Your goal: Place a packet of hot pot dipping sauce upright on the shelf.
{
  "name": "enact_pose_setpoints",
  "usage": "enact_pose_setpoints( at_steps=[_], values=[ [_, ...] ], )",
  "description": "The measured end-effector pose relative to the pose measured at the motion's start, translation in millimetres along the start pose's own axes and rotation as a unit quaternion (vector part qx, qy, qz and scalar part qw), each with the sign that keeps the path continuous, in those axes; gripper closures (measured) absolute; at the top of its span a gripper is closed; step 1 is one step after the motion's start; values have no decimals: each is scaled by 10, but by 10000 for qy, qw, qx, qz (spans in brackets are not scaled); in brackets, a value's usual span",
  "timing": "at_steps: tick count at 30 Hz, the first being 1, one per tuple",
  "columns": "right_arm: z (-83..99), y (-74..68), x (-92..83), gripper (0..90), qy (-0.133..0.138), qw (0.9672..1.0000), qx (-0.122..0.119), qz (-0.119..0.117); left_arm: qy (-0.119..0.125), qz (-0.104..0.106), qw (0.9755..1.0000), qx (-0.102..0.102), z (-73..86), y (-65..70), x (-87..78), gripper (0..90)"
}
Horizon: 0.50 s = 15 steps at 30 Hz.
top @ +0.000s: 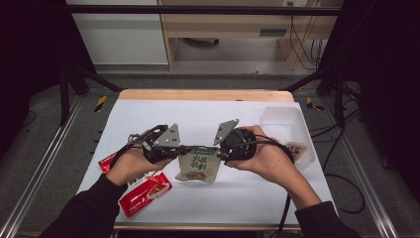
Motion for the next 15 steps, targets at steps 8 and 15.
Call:
enact_pose_setpoints(
  at_steps=[8, 15],
  values=[
    [-46, -37, 84, 549, -55, 9996, -122, -244, 4, 33, 10000, 60, -19, 34, -4, 900],
    [-94, -130, 211, 624, -187, 9983, -205, -522, 17, 68, 9999, 94, -44, 65, 2, 900]
  ],
)
Point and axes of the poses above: each handheld gripper's, and its own axes: x roughly forward along the jaws, z roughly out of its underside, y roughly to its right, the point moved 8 cm from there along x, roughly forward along the jaws, and after that the axes turned 2 degrees about -x, right-handed, at the moved point
